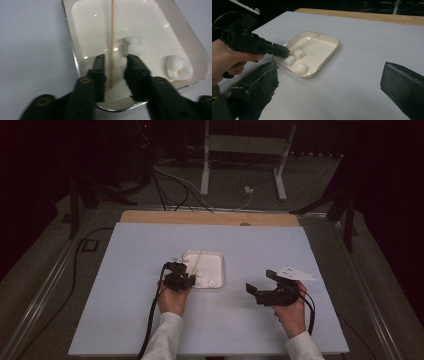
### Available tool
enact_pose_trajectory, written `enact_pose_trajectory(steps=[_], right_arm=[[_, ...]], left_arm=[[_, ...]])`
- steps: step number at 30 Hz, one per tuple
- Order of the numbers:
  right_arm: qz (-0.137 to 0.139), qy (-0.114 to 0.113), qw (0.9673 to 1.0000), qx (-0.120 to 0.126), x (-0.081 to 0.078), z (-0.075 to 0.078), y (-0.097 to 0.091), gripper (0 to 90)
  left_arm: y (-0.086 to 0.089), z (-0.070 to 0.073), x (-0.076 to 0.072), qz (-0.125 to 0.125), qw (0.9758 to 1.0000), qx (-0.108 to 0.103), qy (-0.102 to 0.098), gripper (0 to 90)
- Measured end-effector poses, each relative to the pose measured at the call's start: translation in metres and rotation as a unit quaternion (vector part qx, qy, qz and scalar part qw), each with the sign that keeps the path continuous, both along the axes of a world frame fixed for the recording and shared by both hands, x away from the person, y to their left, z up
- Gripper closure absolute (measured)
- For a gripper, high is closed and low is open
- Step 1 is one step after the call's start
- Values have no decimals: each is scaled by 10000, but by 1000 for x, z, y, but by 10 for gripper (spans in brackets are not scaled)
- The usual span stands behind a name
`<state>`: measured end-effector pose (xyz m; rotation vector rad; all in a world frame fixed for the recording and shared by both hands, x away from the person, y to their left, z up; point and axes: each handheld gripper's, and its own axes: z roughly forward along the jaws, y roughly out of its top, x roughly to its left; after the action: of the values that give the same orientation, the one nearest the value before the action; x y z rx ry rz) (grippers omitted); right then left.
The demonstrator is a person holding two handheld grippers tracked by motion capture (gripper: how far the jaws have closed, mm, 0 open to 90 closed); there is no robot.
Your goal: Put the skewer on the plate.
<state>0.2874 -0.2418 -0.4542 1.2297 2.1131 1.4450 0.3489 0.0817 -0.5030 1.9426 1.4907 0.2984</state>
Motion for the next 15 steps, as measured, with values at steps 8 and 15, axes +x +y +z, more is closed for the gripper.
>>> enact_pose_trajectory(steps=[8, 15], right_arm=[[50, -73, 10000, 24, -2, 1, 0, 13], [15, -175, 9998, 2, -3, 2, -3, 12]], left_arm=[[16, 19, -11, -121, 9973, -403, -598, 356], [38, 40, -34, -431, 9898, -428, -1285, 84]])
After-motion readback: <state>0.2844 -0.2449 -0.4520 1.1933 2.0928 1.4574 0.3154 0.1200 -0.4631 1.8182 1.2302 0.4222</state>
